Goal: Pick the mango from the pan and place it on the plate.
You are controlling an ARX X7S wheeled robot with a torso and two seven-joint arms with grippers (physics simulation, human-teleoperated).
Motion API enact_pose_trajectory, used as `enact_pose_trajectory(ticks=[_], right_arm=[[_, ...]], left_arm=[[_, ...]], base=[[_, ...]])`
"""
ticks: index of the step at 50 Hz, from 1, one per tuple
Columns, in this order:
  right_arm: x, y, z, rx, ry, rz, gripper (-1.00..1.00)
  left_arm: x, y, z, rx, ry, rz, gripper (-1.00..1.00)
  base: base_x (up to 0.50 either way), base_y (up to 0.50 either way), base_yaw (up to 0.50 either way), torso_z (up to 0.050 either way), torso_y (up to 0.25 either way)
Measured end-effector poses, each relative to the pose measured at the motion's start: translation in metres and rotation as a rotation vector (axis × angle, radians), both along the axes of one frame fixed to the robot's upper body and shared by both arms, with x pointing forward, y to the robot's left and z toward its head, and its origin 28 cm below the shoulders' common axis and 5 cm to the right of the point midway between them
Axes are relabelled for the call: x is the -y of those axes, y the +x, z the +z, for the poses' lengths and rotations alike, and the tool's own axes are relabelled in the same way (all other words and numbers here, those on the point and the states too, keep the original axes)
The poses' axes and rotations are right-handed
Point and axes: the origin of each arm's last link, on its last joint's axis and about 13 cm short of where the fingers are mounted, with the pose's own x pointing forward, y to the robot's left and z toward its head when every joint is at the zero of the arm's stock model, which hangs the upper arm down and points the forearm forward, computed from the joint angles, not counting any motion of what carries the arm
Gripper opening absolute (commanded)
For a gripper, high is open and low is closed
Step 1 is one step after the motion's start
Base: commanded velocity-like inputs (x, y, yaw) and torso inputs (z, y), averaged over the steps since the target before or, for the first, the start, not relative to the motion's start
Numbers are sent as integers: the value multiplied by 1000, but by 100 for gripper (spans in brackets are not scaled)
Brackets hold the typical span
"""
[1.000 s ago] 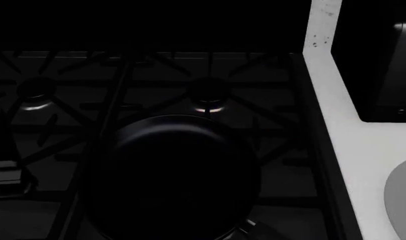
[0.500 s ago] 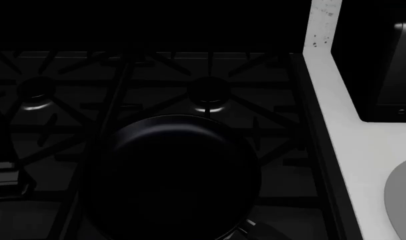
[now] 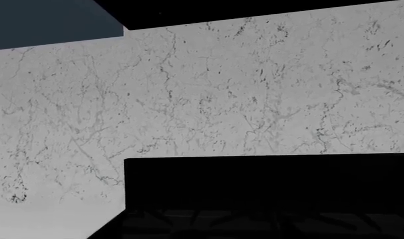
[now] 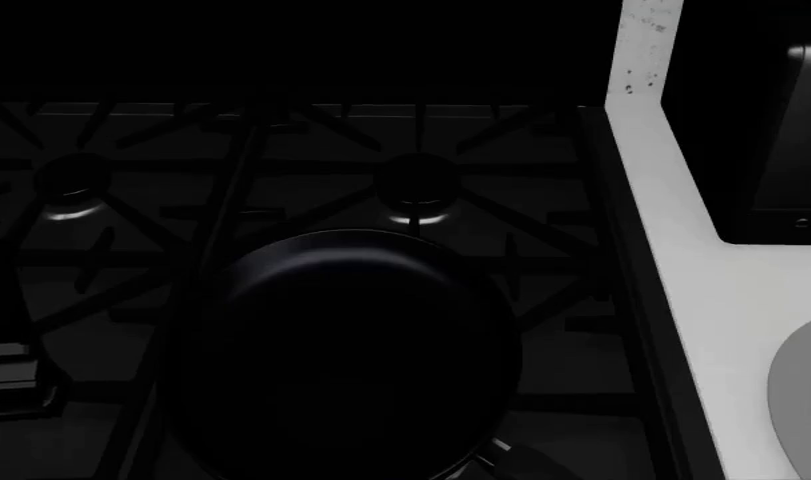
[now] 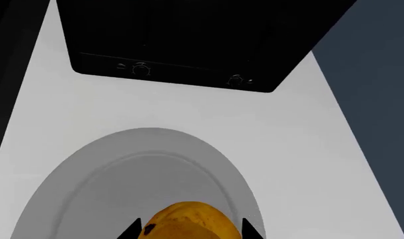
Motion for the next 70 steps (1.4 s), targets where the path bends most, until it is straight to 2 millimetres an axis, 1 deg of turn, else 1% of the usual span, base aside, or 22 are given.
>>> enact_pose_trajectory(ticks=[22, 26, 70], right_arm=[[1, -2, -6, 1, 16, -9, -100], [1, -2, -7, 0, 18, -10, -100], [1, 2, -26, -16, 42, -25, -100]], left_arm=[[-1, -2, -1, 4, -5, 0, 100], [-1, -1, 2, 4, -7, 0, 100], [-3, -4, -5, 1, -16, 6, 100]], base=[[0, 0, 0, 0, 1], [0, 0, 0, 0, 3], [0, 0, 0, 0, 1]])
